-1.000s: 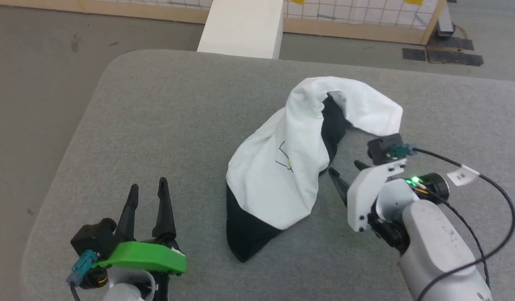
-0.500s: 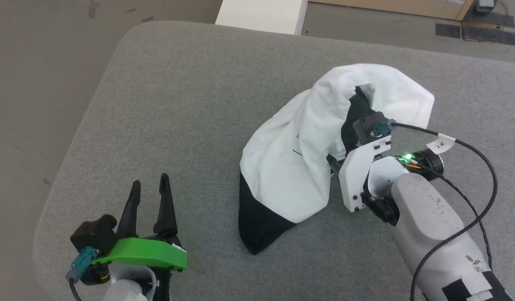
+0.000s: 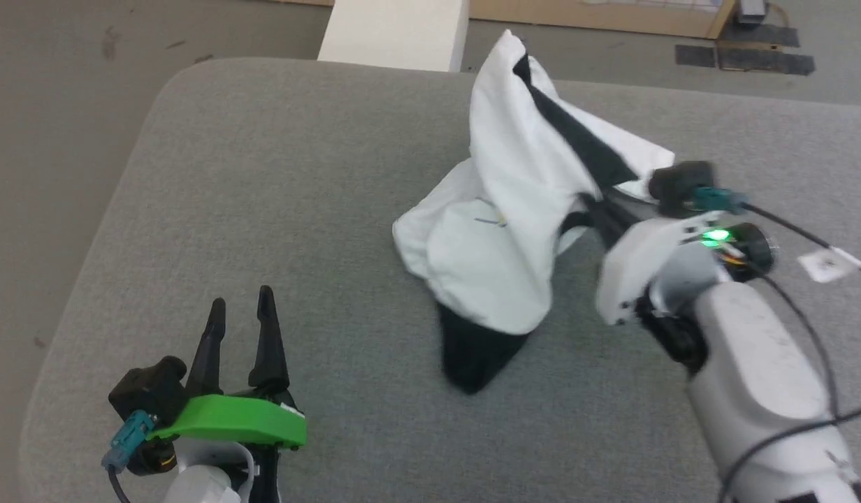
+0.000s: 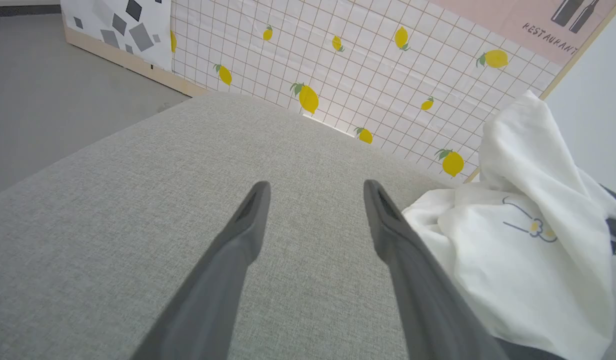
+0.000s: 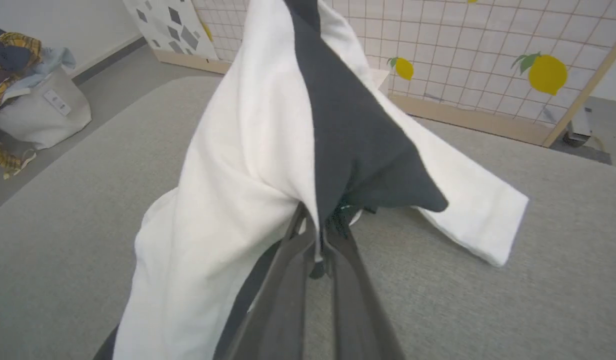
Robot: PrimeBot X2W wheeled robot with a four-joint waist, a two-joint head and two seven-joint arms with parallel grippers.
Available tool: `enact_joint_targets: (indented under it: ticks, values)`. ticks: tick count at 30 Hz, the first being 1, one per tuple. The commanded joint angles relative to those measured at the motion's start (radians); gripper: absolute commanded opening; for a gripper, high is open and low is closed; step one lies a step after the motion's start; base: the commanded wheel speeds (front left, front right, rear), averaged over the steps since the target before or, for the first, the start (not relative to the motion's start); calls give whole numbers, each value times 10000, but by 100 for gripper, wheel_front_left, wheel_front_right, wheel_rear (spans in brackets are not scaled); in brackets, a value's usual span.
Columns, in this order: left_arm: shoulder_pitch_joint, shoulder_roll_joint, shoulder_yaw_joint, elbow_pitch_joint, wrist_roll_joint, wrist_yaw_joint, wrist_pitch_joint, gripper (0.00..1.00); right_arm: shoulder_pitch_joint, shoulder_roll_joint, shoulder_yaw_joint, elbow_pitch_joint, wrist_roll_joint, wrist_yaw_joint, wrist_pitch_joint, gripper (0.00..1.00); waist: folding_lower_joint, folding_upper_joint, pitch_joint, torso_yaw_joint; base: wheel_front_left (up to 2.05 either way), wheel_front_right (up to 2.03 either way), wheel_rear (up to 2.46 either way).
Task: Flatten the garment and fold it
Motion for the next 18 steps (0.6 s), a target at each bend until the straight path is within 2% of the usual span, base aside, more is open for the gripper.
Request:
enact_joint_targets:
  ticks: [1,6,8,11,15,18]
  values:
    - [77,-22,22,-41,131,10,-38,100,451,-330,-467,-692,-196,-15,167,0,0,0,-284,-428,0,0,0]
    - [125,-22,-64,-39,138,-21,-38,100,2419,-630,-2968,-3831,-1053,-15,1909,0,0,0,-384,-802,0,0,0]
    - [83,-22,-151,-35,109,-15,-38,100,3348,-455,-3970,-4837,-1415,-15,2765,0,0,0,-374,-854,0,0,0]
    - [12,-22,-272,14,92,-18,-38,100,4738,-148,-5048,-5727,-1638,-15,4196,0,0,0,-365,-862,0,0,0]
    - [10,-22,-300,73,87,-36,-38,100,6011,89,-5272,-5946,-1196,-15,5950,0,0,0,-381,-870,0,0,0]
    - [93,-22,-253,128,113,-46,-38,100,6294,148,-5303,-6107,-680,-15,6303,0,0,0,-439,-925,0,0,0]
